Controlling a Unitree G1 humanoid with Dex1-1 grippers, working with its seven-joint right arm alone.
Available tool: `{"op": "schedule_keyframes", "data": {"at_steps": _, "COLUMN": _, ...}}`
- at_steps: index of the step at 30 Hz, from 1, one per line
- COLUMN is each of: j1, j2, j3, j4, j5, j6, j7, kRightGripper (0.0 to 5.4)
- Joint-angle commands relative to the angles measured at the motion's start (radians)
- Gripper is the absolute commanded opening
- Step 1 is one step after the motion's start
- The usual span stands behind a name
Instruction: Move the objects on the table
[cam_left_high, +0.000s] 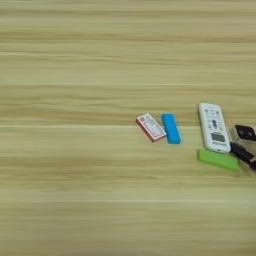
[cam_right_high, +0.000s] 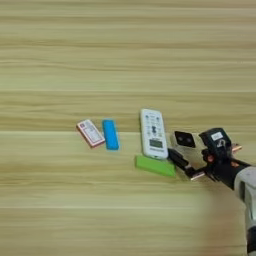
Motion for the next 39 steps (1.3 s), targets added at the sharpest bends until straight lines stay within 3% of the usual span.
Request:
{"op": "schedule_keyframes", "data": {"at_steps": 1, "j1": -0.059, "j2": -0.027, "j3": 0.025, "j4": 0.019, "j5": -0.022, "j6": 0.06, "j7": -0.048, "kRightGripper": 5.37}}
{"op": "schedule_keyframes", "data": {"at_steps": 8, "j1": -0.09, "j2": -0.021, "j3": 0.049, "j4": 0.045, "j5": -0.021, "j6": 0.151, "j7": -0.065, "kRightGripper": 5.37}}
{"op": "schedule_keyframes", "data": {"at_steps": 15, "j1": -0.07, "j2": -0.031, "j3": 0.073, "j4": 0.022, "j5": -0.034, "j6": 0.202, "j7": -0.067, "kRightGripper": 5.37}}
{"op": "schedule_keyframes", "data": {"at_steps": 28, "j1": 0.057, "j2": -0.091, "j3": 0.104, "j4": -0.184, "j5": -0.043, "j6": 0.266, "j7": -0.058, "kRightGripper": 4.23}}
{"op": "schedule_keyframes", "data": {"at_steps": 39, "j1": 0.089, "j2": -0.115, "j3": 0.09, "j4": -0.249, "j5": -0.034, "j6": 0.301, "j7": -0.073, "kRightGripper": 3.24}}
